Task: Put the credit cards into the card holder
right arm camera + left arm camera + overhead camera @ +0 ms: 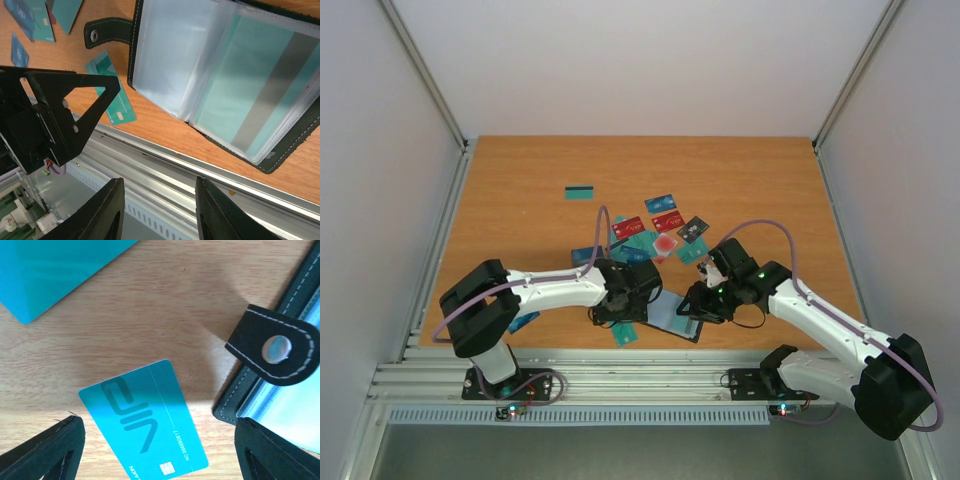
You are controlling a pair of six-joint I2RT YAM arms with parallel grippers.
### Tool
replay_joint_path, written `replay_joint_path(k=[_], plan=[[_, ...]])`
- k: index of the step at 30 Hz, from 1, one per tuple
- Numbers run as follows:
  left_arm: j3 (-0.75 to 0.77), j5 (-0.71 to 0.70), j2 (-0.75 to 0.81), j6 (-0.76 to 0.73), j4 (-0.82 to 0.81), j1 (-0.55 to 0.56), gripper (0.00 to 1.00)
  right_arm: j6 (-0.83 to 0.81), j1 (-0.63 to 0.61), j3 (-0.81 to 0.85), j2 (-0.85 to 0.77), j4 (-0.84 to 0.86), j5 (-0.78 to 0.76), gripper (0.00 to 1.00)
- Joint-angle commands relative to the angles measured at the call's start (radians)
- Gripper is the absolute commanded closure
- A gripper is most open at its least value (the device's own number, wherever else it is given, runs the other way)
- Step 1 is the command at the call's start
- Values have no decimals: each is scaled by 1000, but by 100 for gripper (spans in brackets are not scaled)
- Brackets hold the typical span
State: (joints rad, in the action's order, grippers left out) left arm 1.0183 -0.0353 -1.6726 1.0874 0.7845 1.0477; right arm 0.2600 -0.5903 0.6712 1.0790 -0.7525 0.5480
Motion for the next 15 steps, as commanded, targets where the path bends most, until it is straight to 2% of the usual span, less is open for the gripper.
replay_joint_path(k=[1, 11, 15], plan=[[14, -26, -21, -1, 39, -14, 18, -11, -8, 13, -22, -10, 5, 59], [-21, 32, -83, -27, -5, -24, 25, -24, -8, 27, -14, -15, -2, 59], [-45, 32, -82, -30, -10, -26, 30, -24, -7, 31, -10, -13, -3, 59]])
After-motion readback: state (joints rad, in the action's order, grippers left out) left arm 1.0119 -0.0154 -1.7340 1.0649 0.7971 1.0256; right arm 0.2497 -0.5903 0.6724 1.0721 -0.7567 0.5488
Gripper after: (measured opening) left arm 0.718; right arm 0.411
